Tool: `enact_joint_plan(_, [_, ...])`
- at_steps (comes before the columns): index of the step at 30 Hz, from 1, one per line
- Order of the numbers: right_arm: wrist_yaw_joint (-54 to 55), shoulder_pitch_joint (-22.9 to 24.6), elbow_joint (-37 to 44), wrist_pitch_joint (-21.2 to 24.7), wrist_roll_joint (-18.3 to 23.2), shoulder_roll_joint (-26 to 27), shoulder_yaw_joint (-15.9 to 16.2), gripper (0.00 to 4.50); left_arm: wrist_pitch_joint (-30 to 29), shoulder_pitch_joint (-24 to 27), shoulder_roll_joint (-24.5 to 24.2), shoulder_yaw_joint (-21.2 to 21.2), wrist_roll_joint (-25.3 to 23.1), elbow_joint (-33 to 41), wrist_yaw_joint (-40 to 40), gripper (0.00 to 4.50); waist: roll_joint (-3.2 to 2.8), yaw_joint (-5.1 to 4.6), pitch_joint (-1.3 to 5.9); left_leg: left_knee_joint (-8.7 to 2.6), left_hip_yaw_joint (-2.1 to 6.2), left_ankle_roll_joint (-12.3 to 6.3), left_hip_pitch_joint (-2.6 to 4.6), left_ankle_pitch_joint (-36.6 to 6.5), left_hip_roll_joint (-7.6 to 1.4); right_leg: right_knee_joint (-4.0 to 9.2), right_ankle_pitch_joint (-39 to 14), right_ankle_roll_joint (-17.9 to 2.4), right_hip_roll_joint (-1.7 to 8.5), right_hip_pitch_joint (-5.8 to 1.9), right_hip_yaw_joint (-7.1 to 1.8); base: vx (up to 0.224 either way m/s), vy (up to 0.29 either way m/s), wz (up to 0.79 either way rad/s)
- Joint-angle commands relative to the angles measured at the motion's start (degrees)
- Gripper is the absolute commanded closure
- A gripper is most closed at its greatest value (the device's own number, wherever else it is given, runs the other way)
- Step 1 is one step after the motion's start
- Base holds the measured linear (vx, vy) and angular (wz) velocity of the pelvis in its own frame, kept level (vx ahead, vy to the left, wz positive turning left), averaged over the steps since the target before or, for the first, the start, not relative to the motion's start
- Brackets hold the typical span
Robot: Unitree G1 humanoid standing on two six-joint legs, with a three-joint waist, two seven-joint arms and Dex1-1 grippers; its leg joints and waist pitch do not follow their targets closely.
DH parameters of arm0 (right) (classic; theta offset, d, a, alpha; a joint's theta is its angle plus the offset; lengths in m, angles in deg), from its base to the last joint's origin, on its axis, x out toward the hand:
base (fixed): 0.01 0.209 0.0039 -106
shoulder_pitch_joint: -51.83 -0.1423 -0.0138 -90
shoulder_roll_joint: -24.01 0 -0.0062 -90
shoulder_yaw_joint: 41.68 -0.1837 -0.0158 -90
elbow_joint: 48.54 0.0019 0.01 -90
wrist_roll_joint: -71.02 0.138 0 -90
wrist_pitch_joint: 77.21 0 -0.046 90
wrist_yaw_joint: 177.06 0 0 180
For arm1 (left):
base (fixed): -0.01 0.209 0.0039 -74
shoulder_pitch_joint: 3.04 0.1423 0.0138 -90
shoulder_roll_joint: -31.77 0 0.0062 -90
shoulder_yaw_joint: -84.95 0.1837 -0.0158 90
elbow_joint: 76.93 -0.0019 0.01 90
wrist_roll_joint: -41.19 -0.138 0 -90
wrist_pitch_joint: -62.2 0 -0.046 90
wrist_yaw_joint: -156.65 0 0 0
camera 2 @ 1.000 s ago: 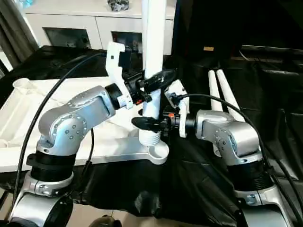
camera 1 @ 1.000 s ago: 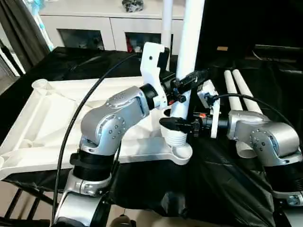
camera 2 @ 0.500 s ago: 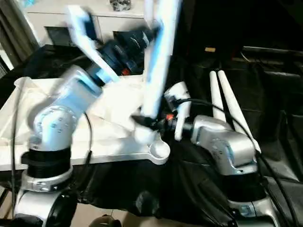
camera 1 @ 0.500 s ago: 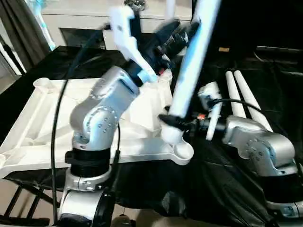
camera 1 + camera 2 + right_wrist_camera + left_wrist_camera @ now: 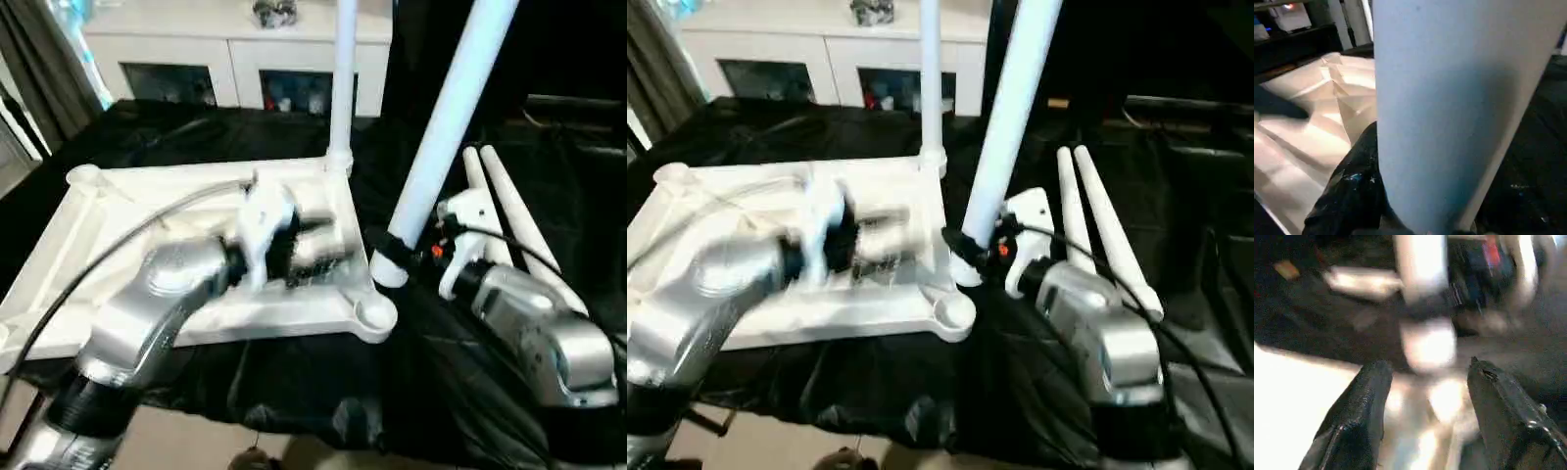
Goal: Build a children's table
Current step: Insert table leg to table base
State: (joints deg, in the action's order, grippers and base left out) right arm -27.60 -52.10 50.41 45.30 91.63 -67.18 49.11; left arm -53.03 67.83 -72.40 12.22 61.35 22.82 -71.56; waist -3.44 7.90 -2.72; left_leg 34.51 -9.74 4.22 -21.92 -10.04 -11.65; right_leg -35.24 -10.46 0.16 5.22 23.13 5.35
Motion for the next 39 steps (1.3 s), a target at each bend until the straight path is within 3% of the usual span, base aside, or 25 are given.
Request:
enact_joint_plan(1, [-0.85,0.53,1.52,-0.77,-1.01,-1.0,1.83,2.59,2.32,0.58,-1.48,2.29,-2.4,-2.49,-3.16,1.64,-0.03,-0.51,3.8,-4.44,0.37,1.95,1.04,-13.93,-0.91,4.64,-16.77,-5.29,2.5,-2.39,-2.86,0.0,0.0,0.0])
enact_joint_plan(3, [-1.54,0.95,1.95,-0.58,-1.13,-1.32,2.79,2.59,4.2,0.37,-2.5,3.45,-3.52,-5.49,-5.21,2.0,-0.35,-0.57,3.85,-4.51,0.42,2.33,1.22,-15.04,-1.03,4.5,-16.65,-5.79,2.61,-2.38,-2.94,0.0,0.0,0.0])
enact_joint_plan(5, [-2.01,1.11,2.09,-0.55,-0.98,-1.3,3.18,2.59,5.63,0.05,-2.84,3.93,-4.46,-8.02,-6.45,2.03,-0.17,-0.62,3.68,-4.65,0.49,2.31,1.17,-16.63,-1.04,4.73,-18.27,-6.05,2.75,-2.48,-2.86,0.0,0.0,0.0])
enact_joint_plan(6, [-2.29,1.21,2.17,-0.51,-0.89,-1.26,3.43,2.59,6.71,-0.2,-3.06,4.26,-5.18,-9.88,-7.37,2.14,-0.36,-0.67,3.53,-4.63,0.4,2.16,1.36,-17.43,-0.87,5.23,-19.59,-5.75,2.63,-2.2,-2.85,0.0,0.0,0.0])
enact_joint_plan(8, [-2.59,1.41,2.28,-0.34,-0.74,-1.07,3.78,2.59,10.05,-0.81,-3.31,4.86,-7.16,-14.79,-8.98,2.43,-0.31,-0.86,3.57,-4.7,0.54,2.23,1.14,-17.68,-0.8,5.14,-20.07,-5.21,2.75,-2.54,-2.84,0.0,0.0,0.0])
enact_joint_plan(10, [-2.49,1.49,2.3,-0.35,-0.7,-0.86,3.92,2.59,12.53,-1.53,-3.42,5.42,-8.7,-18.28,-9.55,2.52,-0.23,-1.12,3.72,-4.73,0.66,2.07,1.1,-17.04,-0.8,5.14,-20.0,-4.97,2.82,-2.56,-2.86,0.0,0.0,0.0])
enact_joint_plan(14, [-2.71,1.47,2.25,-1.2,-0.77,-0.69,4.75,2.59,16.85,-3.54,-3.12,6.41,-11.42,-24.64,-10.45,2.88,-0.47,-1.55,3.98,-4.62,0.68,1.96,1.04,-16.13,-0.93,4.74,-16.54,-6.64,2.86,-2.63,-2.87,0.0,0.0,0.0])
enact_joint_plan(20, [-2.66,1.25,1.84,-1.77,-1.35,-0.48,5.1,2.59,19.14,-4.29,-1.81,6.39,-12.15,-27.74,-11.29,3.37,-0.83,-1.65,4.06,-4.53,0.6,1.82,1.02,-15.77,-1.07,4.23,-13.41,-8.9,3.02,-2.8,-2.92,0.0,0.0,0.0])
enact_joint_plan(28, [-2.63,0.95,1.85,-1.88,-1.6,-0.83,5.2,2.59,22.77,-6.46,0.18,6.6,-13.37,-33.35,-12.79,3.91,-0.68,-1.7,3.74,-4.63,0.55,1.8,1.24,-18.42,-0.98,5.17,-20.98,-6.96,3.21,-2.56,-2.88,0.0,0.0,0.0])
enact_joint_plan(29, [-2.72,0.88,1.8,-1.86,-1.58,-0.94,5.27,2.59,22.91,-6.69,0.39,6.39,-13.27,-33.65,-13.12,4.05,-1.04,-1.69,3.73,-4.69,0.68,1.95,1.28,-18.87,-1.02,5.19,-21.98,-6.64,3.26,-2.55,-2.84,0.0,0.0,0.0])
enact_joint_plan(32, [-3.67,0.66,1.14,-2.03,-2.0,-1.75,5.87,2.59,23.41,-7.28,1.09,6.22,-13.85,-34.97,-14.47,4.28,-0.83,-1.87,3.58,-4.79,0.71,1.88,1.37,-20.0,-0.98,5.62,-24.04,-5.97,3.21,-2.51,-2.75,0.0,0.0,0.0])
enact_joint_plan(33, [-4.07,0.53,0.62,-2.34,-2.51,-2.18,6.26,2.59,23.63,-7.45,1.2,6.46,-14.41,-35.55,-14.73,4.28,-1.07,-1.9,3.55,-4.8,0.75,1.91,1.51,-20.59,-1.02,5.75,-24.66,-5.8,3.18,-2.36,-2.75,0.0,0.0,0.0])
enact_joint_plan(36, [-4.46,-0.01,-0.5,-2.8,-3.03,-2.49,6.59,2.59,23.98,-7.89,1.62,6.45,-14.78,-36.64,-14.48,4.49,-1.03,-2.03,3.73,-4.83,0.84,1.98,1.24,-19.72,-1.0,5.42,-22.45,-6.25,3.19,-2.68,-2.77,0.0,0.0,0.0])
enact_joint_plan(37, [-4.51,-0.34,-1.0,-2.94,-3.14,-2.48,6.62,2.59,24.05,-8.13,1.85,6.3,-14.74,-37.09,-14.39,4.49,-1.4,-2.08,3.77,-4.76,0.84,2.0,1.29,-19.7,-0.98,5.32,-21.96,-6.56,3.19,-2.61,-2.79,0.0,0.0,0.0])
enact_joint_plan(39, [-4.91,-1.51,-3.35,-3.67,-4.1,-2.87,7.23,2.59,23.34,-8.91,3.0,5.68,-13.9,-37.7,-14.14,4.5,-1.17,-2.25,3.88,-4.6,0.71,1.61,1.2,-18.68,-0.91,5.18,-20.13,-7.55,3.15,-2.76,-2.75,0.0,0.0,0.0])
